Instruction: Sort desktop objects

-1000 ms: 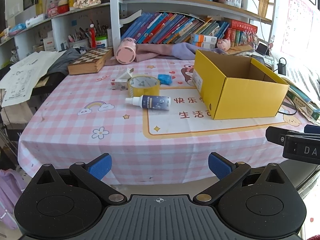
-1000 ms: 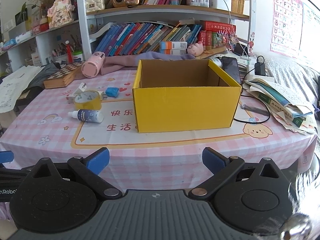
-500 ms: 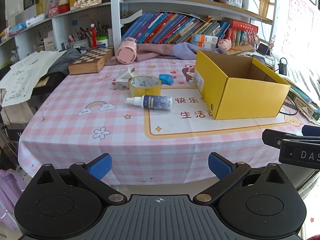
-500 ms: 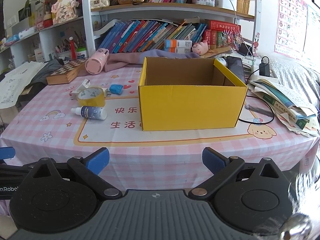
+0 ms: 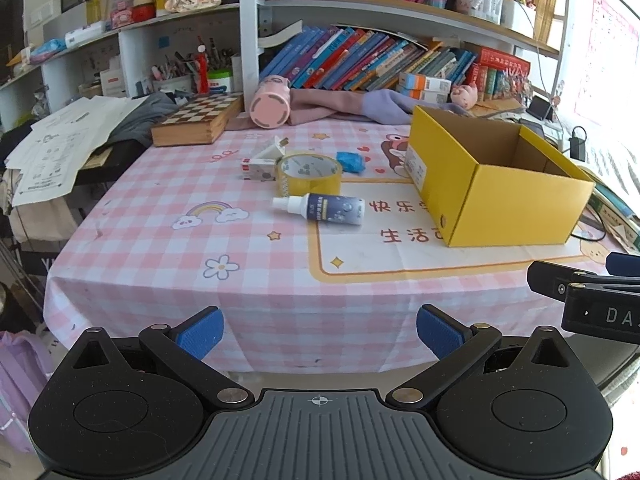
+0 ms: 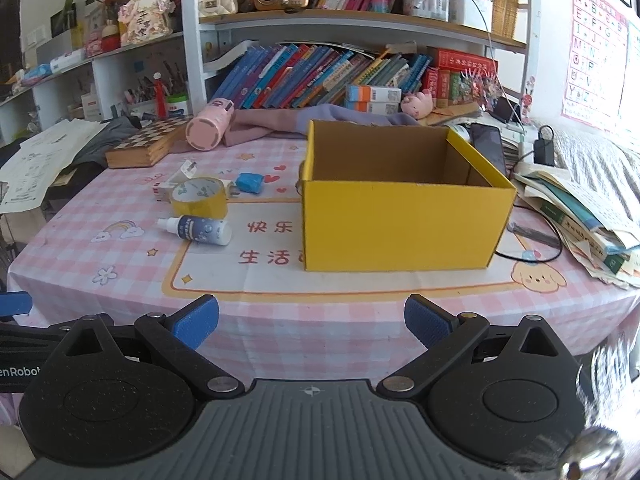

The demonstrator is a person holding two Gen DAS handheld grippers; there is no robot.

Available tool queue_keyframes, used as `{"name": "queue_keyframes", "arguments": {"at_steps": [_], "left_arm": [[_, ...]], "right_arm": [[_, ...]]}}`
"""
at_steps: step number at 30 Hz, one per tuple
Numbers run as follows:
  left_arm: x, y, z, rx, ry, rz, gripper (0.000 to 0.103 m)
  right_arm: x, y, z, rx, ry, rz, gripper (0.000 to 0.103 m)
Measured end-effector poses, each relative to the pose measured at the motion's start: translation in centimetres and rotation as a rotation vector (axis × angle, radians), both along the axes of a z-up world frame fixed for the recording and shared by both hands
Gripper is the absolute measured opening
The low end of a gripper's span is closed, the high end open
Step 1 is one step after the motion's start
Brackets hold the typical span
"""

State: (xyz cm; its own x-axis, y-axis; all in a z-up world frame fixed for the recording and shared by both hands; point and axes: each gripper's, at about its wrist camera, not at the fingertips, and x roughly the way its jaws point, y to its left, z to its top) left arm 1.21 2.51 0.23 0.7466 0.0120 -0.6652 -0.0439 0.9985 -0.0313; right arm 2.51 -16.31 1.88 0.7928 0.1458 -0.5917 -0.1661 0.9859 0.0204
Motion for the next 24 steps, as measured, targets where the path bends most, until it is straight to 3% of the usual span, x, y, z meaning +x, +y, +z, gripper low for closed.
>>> {"name": "queue_keyframes", "arguments": {"at_steps": [13,24], "left_arm": [[1.5,2.5,-0.1,0.003,-0.006,0.094,0.103],[5.3,4.9,-0.7,0.013,0.023,0.178,0.103]], "right_arm": [[3.0,3.0,0.2,0.018,-0.017,0.127,0.101],[8.6,6.7,0.0,0.031,-0.002,0.259,0.091]]}}
